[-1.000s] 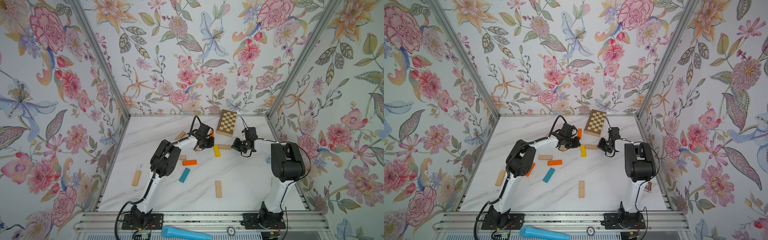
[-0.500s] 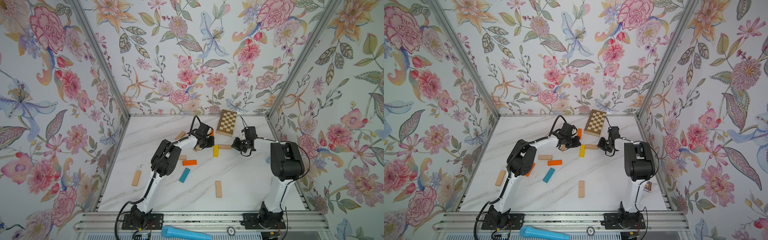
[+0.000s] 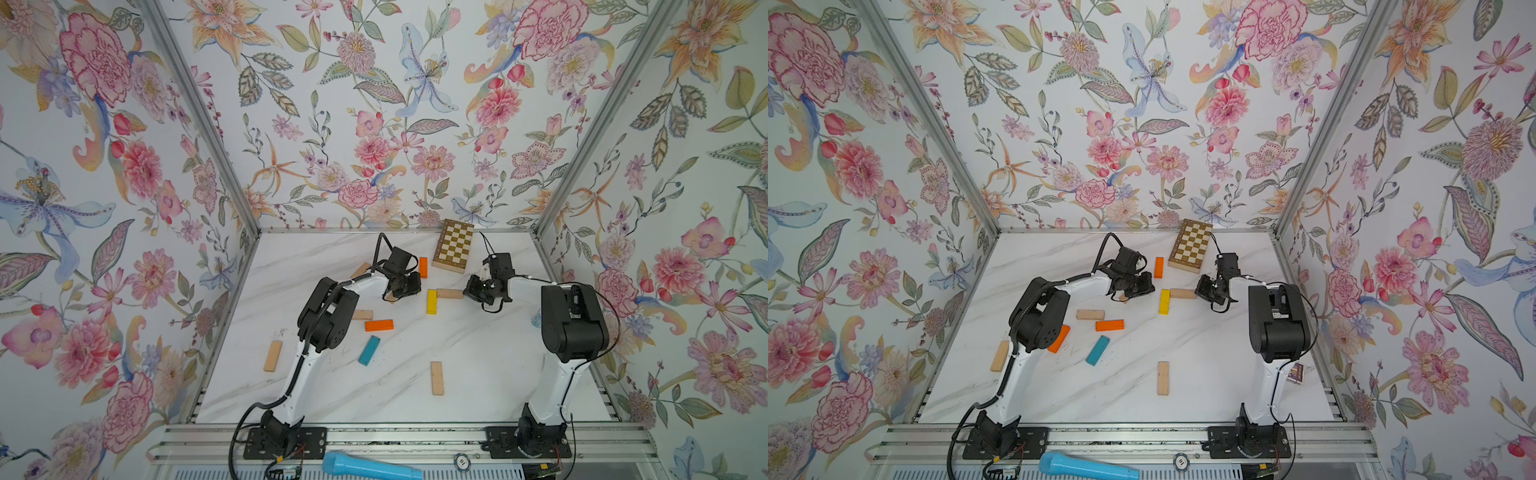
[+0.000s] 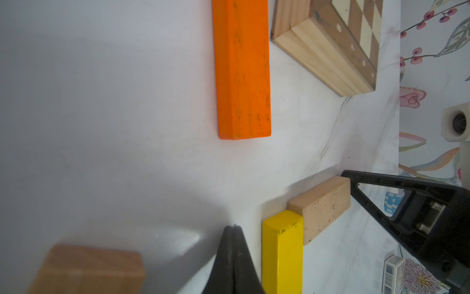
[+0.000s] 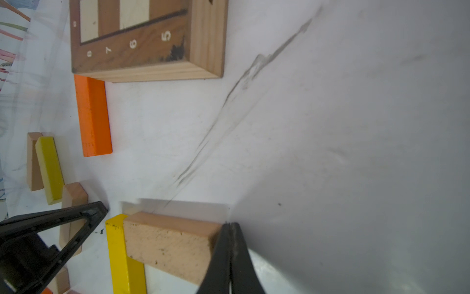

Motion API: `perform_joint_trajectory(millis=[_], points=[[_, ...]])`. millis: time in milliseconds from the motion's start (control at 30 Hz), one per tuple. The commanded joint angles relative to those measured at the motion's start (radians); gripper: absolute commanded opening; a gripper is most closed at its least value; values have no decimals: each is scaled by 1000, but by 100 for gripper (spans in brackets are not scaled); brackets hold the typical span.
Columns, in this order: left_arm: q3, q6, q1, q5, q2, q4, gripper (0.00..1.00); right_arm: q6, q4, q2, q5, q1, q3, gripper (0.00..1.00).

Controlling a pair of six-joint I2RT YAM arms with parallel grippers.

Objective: Assemble the number 6 with building blocks
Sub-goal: Assemble the building block at the center of the board.

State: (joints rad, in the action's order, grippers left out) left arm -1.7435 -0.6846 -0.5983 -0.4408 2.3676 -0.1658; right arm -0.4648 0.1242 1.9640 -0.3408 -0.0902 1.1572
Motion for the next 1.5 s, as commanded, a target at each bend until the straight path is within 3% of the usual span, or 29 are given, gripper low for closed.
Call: perform_joint_trajectory(millis=[0,567,900,1133,1333,1467], points=[[30,-31,-4,-23,-45,17,0,32,59,7,26,1,1,7],[27,-124,-31,-87,-27,84,0,42,95,26,34,-38,27,7],[14,-112,-21,-86,-20,75,0,49,104,20,41,-29,43,7],[15,-78,12,-51,-47,30,0,49,121,-3,74,-13,51,13],[-82,9,31,-17,-66,-59,13,51,150,-48,127,-6,82,21],[-189,91,32,7,-68,-154,32,56,171,-89,148,-2,104,27]])
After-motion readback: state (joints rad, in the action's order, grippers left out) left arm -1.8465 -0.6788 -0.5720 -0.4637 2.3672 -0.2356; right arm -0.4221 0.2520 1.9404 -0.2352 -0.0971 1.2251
